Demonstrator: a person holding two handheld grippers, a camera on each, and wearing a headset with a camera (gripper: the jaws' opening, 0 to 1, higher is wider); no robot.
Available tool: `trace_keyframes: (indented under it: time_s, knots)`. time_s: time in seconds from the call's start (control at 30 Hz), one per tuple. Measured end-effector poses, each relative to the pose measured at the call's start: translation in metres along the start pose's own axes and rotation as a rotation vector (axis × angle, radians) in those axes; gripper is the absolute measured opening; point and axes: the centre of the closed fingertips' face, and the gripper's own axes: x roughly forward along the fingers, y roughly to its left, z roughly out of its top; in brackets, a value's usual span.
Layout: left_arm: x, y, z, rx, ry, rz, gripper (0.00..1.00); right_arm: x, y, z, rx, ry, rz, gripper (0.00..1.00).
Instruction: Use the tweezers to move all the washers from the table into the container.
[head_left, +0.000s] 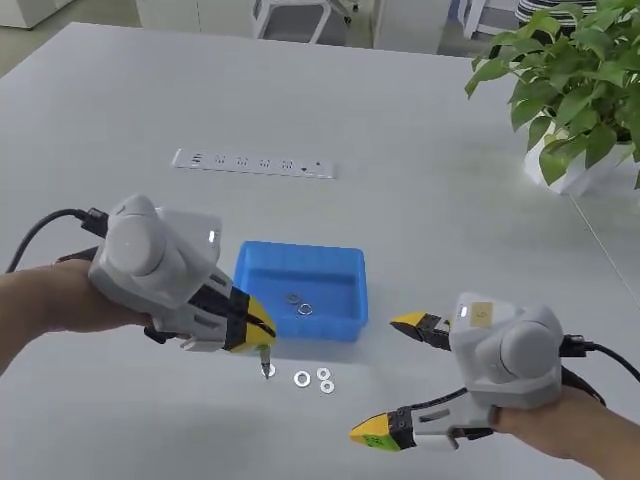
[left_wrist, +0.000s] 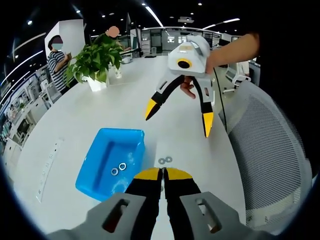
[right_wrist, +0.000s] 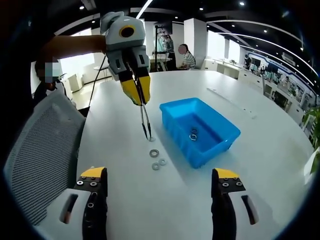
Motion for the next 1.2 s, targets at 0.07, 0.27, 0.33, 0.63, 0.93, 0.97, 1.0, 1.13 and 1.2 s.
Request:
trace_keyframes:
  time_s: [0.07,0.27,0.33,0.63,0.93,0.97,1.0,1.13,1.2]
  knots:
    - [0.001,0.0,-0.002,0.001,0.006,-0.002,0.05,0.0,0.0,0.0,-0.001,0.001,0.0,0.86]
    - [0.001,0.002,-0.002,0.001,0.002,0.001,0.05,0.0,0.001,-0.001,0.0,0.002,0.003,0.85]
    - [0.001,0.003,-0.002,-0.002,0.001,0.0,0.05,0.001,0.002,-0.001,-0.003,0.001,0.009,0.84]
    - [0.001,0.0,-0.004,0.003,-0.001,-0.024,0.05,0.007,0.009,0.005,-0.05,-0.007,0.045,0.71]
    - [0.0,0.001,-0.007,0.011,0.016,-0.043,0.05,0.025,0.018,0.023,-0.12,-0.03,0.102,0.55]
    - [0.0,0.001,-0.007,0.012,0.017,-0.043,0.05,0.029,0.018,0.025,-0.129,-0.031,0.108,0.54]
    - [0.0,0.001,-0.007,0.012,0.018,-0.048,0.05,0.031,0.019,0.026,-0.135,-0.034,0.114,0.52]
    - [0.001,0.001,-0.008,0.013,0.017,-0.055,0.05,0.042,0.023,0.03,-0.209,-0.025,0.138,0.45]
    - [0.001,0.0,-0.007,0.011,0.015,-0.058,0.05,0.048,0.026,0.032,-0.232,-0.021,0.152,0.41]
